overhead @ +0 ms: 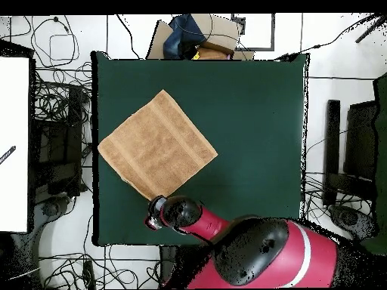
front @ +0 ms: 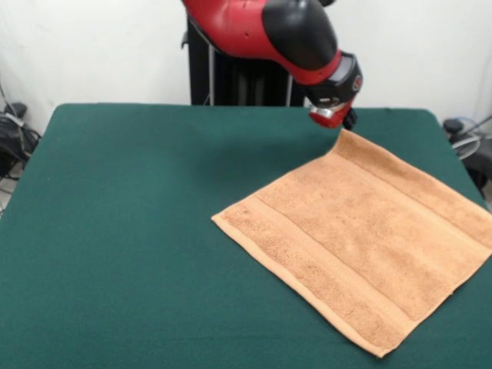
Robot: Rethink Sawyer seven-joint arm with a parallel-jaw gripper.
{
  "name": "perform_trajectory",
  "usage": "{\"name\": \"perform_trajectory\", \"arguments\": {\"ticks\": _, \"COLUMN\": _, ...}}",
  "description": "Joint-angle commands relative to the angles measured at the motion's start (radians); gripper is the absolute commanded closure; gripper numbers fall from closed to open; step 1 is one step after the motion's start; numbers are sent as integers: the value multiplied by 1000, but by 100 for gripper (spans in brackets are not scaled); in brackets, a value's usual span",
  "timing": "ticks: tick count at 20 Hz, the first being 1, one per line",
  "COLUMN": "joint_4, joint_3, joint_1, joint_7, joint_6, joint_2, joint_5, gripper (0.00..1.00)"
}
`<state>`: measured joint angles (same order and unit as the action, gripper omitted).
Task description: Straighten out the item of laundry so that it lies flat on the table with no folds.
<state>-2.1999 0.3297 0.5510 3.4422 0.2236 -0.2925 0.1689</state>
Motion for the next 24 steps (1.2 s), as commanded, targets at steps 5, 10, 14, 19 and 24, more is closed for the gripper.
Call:
{"name": "perform_trajectory", "arguments": {"ticks": 5, "joint_4": 85, "joint_3": 17, "joint_1": 27, "joint_7": -46, "joint_6": 156, "joint_2": -102, "joint_5": 24, "gripper": 100}}
{"name": "perform_trajectory", "arguments": {"ticks": 10, "joint_4": 93, "joint_3": 19, "joint_1": 22, "joint_7": -32, "joint_6": 209, "joint_2": -137, "joint_5": 38, "gripper": 100}}
{"name": "perform_trajectory", "arguments": {"ticks": 14, "joint_4": 100, "joint_3": 17, "joint_1": 25, "joint_7": -27, "joint_6": 242, "joint_2": -152, "joint_5": 44, "gripper": 100}}
{"name": "perform_trajectory", "arguments": {"ticks": 19, "joint_4": 122, "joint_3": 5, "joint_1": 16, "joint_7": -25, "joint_6": 236, "joint_2": -140, "joint_5": 43, "gripper": 100}}
{"name": "perform_trajectory", "arguments": {"ticks": 24, "joint_4": 160, "joint_3": -10, "joint_1": 13, "joint_7": -31, "joint_6": 261, "joint_2": -133, "joint_5": 42, "gripper": 100}}
